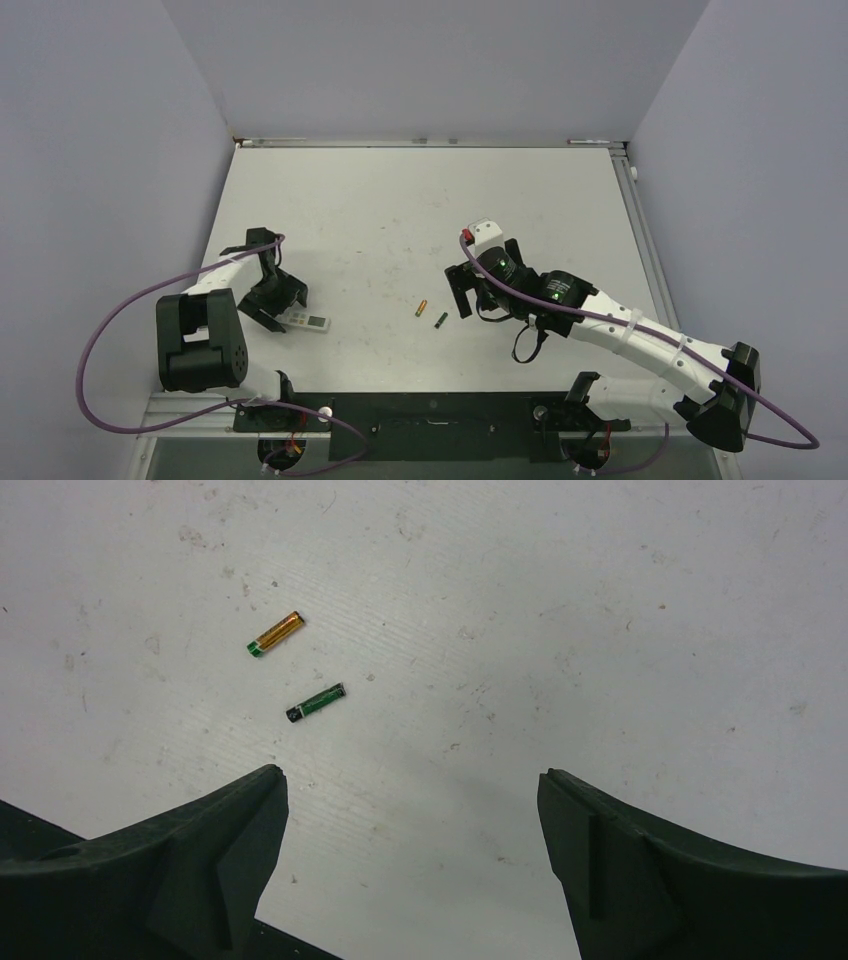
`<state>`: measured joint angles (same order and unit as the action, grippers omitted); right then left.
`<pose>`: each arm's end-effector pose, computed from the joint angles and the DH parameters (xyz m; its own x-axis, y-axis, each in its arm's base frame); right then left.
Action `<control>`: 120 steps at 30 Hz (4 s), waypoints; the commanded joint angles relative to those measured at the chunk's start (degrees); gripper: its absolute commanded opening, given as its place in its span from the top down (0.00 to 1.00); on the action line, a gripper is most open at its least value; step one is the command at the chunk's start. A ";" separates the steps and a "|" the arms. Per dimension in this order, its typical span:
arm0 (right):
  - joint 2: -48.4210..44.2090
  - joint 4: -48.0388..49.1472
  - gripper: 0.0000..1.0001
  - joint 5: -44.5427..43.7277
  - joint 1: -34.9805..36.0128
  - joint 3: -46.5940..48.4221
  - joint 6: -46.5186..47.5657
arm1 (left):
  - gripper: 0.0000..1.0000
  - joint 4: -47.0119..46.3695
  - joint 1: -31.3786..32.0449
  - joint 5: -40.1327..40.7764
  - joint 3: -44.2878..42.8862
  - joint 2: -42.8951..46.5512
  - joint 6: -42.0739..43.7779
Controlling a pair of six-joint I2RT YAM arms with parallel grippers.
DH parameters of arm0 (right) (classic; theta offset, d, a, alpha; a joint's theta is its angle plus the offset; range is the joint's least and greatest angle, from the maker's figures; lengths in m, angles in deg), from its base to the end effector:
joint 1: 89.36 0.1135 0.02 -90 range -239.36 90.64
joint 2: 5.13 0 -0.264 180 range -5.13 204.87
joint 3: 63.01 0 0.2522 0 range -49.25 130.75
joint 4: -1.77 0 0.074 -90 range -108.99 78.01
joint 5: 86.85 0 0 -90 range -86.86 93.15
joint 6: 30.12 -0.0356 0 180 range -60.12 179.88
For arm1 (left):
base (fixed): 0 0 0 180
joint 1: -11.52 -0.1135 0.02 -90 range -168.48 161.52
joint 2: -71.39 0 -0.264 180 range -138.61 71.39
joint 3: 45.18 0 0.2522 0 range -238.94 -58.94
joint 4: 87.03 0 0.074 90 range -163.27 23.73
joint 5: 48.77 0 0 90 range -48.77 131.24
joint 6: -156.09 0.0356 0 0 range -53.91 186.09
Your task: Load the batteries into the remote control
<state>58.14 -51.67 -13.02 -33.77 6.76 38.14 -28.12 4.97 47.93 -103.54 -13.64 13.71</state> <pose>0.1357 0.1806 0.2988 -0.6372 -0.3008 -0.7096 -0.4833 0.8731 0.0639 0.2289 0.0305 0.1543 -0.5078 -0.8501 -0.1392 -0.8592 0.5116 0.0100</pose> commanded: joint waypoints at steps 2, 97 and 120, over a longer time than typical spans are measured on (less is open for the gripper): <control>-0.56 1.58 0.04 -0.14 0.45 1.35 -0.35 | 0.36 -3.35 -0.74 -0.88 1.17 -0.74 -1.89; -8.95 13.58 0.26 39.61 -15.15 3.29 -23.54 | 1.00 -9.41 54.37 -41.62 -23.34 18.22 36.32; -7.10 15.01 0.43 46.27 -14.72 -0.95 -29.23 | 1.00 -5.65 60.72 -30.19 -28.79 13.23 37.79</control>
<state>50.71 -38.62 32.14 -48.50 6.02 10.07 -33.19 65.21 16.33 -128.81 -0.60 50.50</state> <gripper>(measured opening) 0.592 0.371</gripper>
